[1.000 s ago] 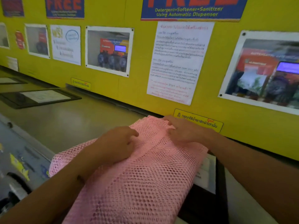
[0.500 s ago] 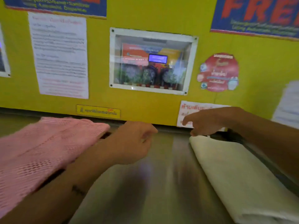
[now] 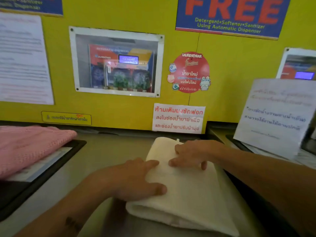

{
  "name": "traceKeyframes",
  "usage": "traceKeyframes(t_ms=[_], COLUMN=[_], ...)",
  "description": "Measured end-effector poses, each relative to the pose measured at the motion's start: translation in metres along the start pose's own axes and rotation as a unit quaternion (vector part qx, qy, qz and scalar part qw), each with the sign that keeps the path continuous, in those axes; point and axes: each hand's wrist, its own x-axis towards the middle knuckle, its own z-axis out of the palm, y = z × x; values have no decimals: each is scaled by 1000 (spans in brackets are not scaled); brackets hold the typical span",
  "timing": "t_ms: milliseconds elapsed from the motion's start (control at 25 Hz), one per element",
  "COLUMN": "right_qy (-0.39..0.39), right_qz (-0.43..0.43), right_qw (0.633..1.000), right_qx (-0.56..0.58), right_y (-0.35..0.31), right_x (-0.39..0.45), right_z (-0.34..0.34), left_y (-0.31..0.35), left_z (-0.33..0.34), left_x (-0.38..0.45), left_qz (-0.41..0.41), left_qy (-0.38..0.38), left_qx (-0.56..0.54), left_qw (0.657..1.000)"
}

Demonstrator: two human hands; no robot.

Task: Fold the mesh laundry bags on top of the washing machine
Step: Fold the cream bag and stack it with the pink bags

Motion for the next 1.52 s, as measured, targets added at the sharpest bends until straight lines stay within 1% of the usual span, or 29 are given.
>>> traceKeyframes(t_ms=[120,200,240,280,320,400,560,720,840,1000,1080,1160,1240,1320,1360,1440,1480,1520], right_qy=[11,76,115,134,137,119,131,108,126,155,157,134,88,70,87,147,170,179], right_qz=[-78,-115,-126,-131,-137,-149,-159,-198,-223,-239,-245,-248,-247,-243,-236,-227,-227,-227], right_qw=[997,989,984,982,981,980,976,962,952,938,936,936,928,919,922,940,945,945], right_qx=[-13,-47,-48,-24,10,57,75,152,168,198,197,209,263,302,293,206,165,151], right_y=[-17,-24,-26,-30,-33,-42,-57,-67,-77,-84,-90,-96,-97,-95,-93,-91,-91,-90], right_x=[6,19,28,37,45,57,68,67,65,61,60,59,56,53,54,59,61,64], right_z=[-15,-21,-20,-17,-13,-4,1,2,6,3,5,7,4,-1,-1,3,6,9], left_y=[-31,-52,-61,-71,-79,-92,-115,-128,-134,-150,-156,-162,-168,-172,-173,-169,-167,-165], left_z=[-9,-15,-15,-14,-11,-6,-2,0,-2,-8,-7,-5,-5,-5,-5,-5,-5,-6], left_x=[-14,-23,-26,-30,-33,-39,-51,-60,-67,-79,-84,-89,-94,-99,-101,-104,-108,-114], left_qz=[-50,-72,-78,-83,-87,-94,-88,-65,-37,-31,-25,-25,-38,-50,-53,-47,-33,-15], left_qy=[46,88,118,150,180,226,280,336,361,391,395,400,397,397,400,405,398,376], left_qx=[0,-6,0,9,16,21,23,15,29,45,45,44,55,73,75,70,59,32], left_qw=[998,993,990,985,980,969,956,940,931,919,917,915,915,914,912,911,915,926])
